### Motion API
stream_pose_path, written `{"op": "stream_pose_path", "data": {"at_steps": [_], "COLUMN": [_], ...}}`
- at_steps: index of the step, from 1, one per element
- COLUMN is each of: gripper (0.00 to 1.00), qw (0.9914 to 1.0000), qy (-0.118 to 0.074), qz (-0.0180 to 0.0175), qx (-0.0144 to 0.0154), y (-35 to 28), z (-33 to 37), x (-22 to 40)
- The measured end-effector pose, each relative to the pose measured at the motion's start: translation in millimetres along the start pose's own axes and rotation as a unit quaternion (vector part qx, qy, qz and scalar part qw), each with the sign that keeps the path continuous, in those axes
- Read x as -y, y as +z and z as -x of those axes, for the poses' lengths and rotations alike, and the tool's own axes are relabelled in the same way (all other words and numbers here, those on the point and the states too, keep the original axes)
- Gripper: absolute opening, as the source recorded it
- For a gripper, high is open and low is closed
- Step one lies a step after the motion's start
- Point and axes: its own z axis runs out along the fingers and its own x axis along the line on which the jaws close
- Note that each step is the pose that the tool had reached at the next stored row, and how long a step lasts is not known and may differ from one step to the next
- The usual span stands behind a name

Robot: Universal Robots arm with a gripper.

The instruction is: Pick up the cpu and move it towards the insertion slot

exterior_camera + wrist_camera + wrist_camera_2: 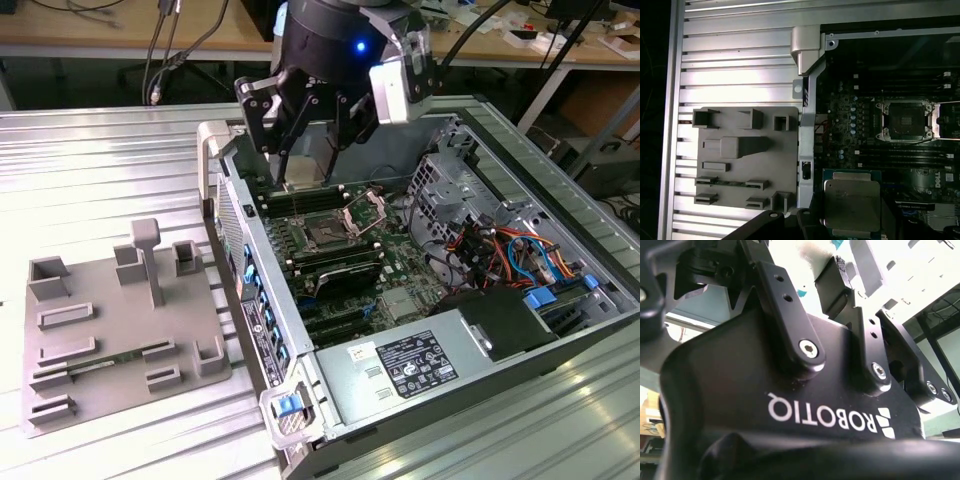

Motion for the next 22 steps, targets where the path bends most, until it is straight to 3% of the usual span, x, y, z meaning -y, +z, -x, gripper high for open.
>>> {"op": "stream_pose_path", "data": {"at_steps": [22], "gripper": [0.54], "qw": [1.0], "qy": [0.0], "qz": [0.0], "qx": [0.0], "y": [0.3], "z": [24.9], "x": [0.5]}}
